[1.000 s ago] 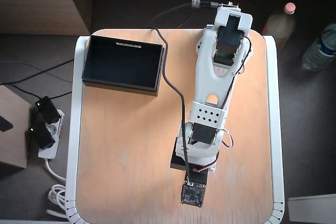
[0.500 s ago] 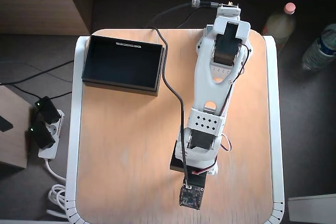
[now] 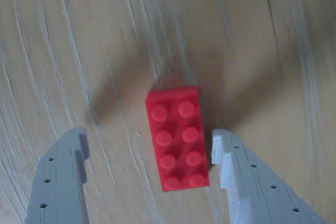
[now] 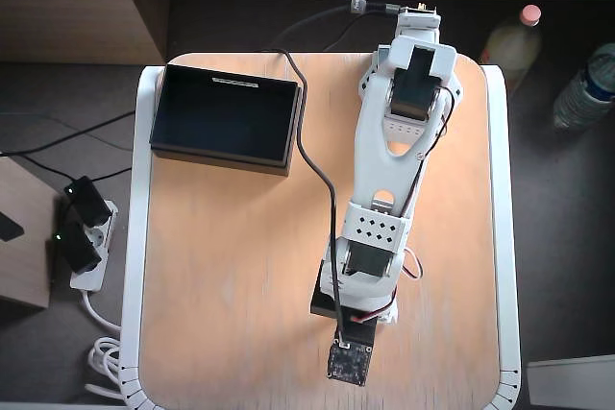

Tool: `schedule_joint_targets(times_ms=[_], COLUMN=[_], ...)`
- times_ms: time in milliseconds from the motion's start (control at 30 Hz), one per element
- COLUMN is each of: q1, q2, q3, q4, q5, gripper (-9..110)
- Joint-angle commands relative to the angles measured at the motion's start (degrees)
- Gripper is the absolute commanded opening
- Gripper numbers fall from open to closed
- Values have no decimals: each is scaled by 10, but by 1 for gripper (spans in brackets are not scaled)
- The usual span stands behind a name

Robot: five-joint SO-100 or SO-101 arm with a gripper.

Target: Grasp a lego block and put it in the bin.

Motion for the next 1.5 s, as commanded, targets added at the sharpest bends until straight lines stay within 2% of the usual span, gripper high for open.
schedule_joint_targets(times_ms=[0, 300, 500, 1000, 1467], q1=[7, 17, 23, 62, 146], q2=[10, 7, 6, 38, 214], q3=[-73, -72, -72, -71, -72], q4=[-12, -12, -12, -7, 133], q5=[-1, 2, -2, -22, -29], gripper=[21, 15, 0, 0, 0])
